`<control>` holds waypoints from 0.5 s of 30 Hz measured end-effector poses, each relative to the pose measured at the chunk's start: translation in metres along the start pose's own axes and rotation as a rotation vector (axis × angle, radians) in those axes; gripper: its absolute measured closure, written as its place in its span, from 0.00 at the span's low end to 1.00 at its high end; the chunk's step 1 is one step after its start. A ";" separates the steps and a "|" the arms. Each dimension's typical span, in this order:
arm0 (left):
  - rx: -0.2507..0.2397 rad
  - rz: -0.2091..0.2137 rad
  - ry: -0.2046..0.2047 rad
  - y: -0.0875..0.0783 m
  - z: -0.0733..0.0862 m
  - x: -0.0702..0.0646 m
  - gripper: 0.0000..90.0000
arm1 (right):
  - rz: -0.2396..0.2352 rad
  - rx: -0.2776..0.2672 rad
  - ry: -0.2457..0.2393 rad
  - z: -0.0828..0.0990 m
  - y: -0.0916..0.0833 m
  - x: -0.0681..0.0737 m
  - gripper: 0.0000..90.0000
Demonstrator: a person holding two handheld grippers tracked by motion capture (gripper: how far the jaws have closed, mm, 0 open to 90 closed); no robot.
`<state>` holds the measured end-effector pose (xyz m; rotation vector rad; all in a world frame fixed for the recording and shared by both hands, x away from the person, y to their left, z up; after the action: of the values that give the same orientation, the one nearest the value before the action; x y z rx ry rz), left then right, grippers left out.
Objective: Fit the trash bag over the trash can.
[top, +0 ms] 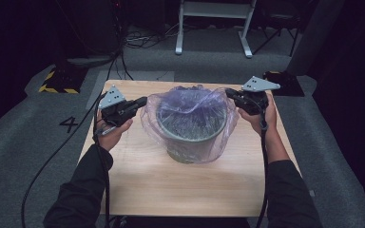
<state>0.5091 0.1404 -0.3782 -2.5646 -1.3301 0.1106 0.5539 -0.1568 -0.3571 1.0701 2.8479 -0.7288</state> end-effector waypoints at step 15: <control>0.148 -0.026 -0.045 0.060 0.038 0.005 1.00 | 0.005 0.083 0.103 0.037 0.049 -0.013 0.94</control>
<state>0.5530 0.1181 -0.4298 -2.4344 -1.3187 0.2535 0.5893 -0.1486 -0.4085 1.1585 2.9226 -0.8222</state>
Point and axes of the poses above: each handheld gripper's, and its own axes: y roughly forward along the jaws, z roughly out of its underside, x roughly to its left, the point moved 10 cm from there along y, roughly forward along the jaws, and after that the axes turned 9 degrees about -z, right-handed, at the moved point
